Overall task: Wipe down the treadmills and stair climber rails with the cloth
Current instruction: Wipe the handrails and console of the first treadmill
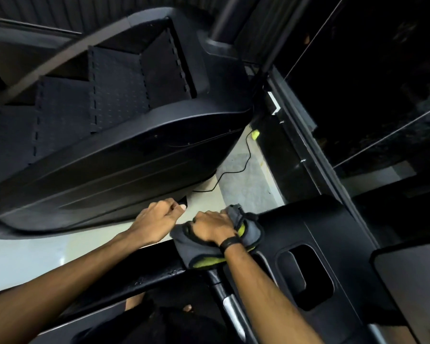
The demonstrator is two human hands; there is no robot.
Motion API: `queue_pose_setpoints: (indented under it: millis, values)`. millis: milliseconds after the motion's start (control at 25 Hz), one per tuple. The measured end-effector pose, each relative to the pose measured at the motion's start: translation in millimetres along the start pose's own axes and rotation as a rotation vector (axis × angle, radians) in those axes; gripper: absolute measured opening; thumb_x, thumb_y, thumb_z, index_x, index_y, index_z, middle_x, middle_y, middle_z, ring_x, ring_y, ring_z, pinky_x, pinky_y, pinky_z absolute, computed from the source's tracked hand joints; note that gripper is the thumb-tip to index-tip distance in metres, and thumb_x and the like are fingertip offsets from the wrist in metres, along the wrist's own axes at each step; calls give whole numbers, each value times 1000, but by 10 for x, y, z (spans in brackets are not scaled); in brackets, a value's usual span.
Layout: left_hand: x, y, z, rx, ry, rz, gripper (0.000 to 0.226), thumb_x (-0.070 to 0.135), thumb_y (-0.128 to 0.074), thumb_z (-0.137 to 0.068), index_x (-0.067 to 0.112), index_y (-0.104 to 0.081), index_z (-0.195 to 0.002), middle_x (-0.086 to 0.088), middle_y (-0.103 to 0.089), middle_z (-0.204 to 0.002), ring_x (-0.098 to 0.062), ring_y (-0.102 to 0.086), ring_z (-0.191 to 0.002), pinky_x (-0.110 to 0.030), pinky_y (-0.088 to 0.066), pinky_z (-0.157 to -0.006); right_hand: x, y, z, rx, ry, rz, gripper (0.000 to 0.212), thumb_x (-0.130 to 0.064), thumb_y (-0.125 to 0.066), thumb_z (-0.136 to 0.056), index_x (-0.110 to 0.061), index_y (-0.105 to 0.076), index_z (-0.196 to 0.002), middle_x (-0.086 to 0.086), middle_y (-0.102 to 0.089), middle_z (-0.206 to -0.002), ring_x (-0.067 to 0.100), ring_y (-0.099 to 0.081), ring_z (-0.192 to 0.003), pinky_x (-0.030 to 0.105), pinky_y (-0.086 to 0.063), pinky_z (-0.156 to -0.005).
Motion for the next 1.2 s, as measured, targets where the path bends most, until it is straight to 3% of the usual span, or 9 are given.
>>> queue_pose_setpoints:
  millis: [120,200,280,440,600,680,840,920,1200]
  values:
    - [-35,-15,-38,-15,7,5,32,55,-45,-99,27,-62,-93,5,-66,-84,-24,-62,-96,-39,-48,-87,-133,-115,397,332,90,-31,49,-46,-33,-97,-15,-70,-104,12,-70,-114,30,-60,-113,48,-31,-108]
    - [-29,-18,-82,-13,7,19,32,55,-45,-99,28,-61,-92,6,-66,-81,-23,-62,-94,-38,-48,-86,-73,-233,674,567,79,-29,49,-47,-36,-94,-19,-72,-111,3,-70,-118,24,-60,-118,48,-33,-114]
    - [-2,-13,-115,-18,-5,23,32,56,-45,-99,29,-61,-92,7,-66,-81,-22,-62,-94,-38,-48,-86,126,-269,837,666,10,-95,52,-49,-37,-91,-23,-71,-121,-3,-67,-128,19,-54,-127,46,-26,-118]
    - [65,-29,-101,-28,-45,32,33,55,-46,-98,27,-62,-94,6,-65,-78,-19,-62,-86,-36,-49,-81,618,-4,601,497,-251,-50,53,-53,-34,-92,-24,-69,-119,-1,-64,-128,23,-48,-128,46,-17,-120]
    - [100,-72,-70,-58,-71,35,30,54,-48,-98,27,-61,-93,7,-61,-76,-20,-60,-83,-33,-43,-73,511,128,191,167,-295,-23,58,-52,-32,-97,-14,-66,-125,12,-61,-134,30,-46,-130,49,-21,-112]
    - [108,-100,-74,-65,-72,35,28,52,-49,-98,28,-62,-95,4,-64,-83,-24,-62,-90,-33,-43,-75,366,75,149,129,-271,13,58,-51,-30,-99,-13,-63,-127,13,-60,-136,30,-46,-130,49,-22,-110]
    - [185,-164,-79,-105,-119,38,26,44,-52,-99,22,-67,-99,4,-70,-84,-27,-65,-98,-37,-51,-83,142,-76,394,316,-178,-15,53,-50,-33,-98,-16,-69,-119,8,-64,-127,28,-47,-128,48,-19,-113]
    - [231,-198,-97,-110,-122,8,26,42,-54,-98,22,-69,-104,-6,-73,-96,-31,-65,-104,-40,-52,-88,52,-151,578,474,-158,-41,50,-49,-37,-96,-16,-68,-119,5,-62,-129,27,-45,-129,48,-16,-117]
    - [393,-239,-16,-69,-163,-20,14,33,-63,-94,24,-73,-97,-9,-74,-93,-34,-67,-99,-41,-52,-85,-185,-473,1096,753,-199,-160,57,-48,-34,-98,-16,-55,-140,7,-50,-148,28,-33,-143,54,-11,-122]
Point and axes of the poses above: each hand's wrist, its own z-axis away from the middle knuckle, its own y-axis out of the back of the hand, x = y × z, the point moved 5 cm from there along -z, towards the middle knuckle
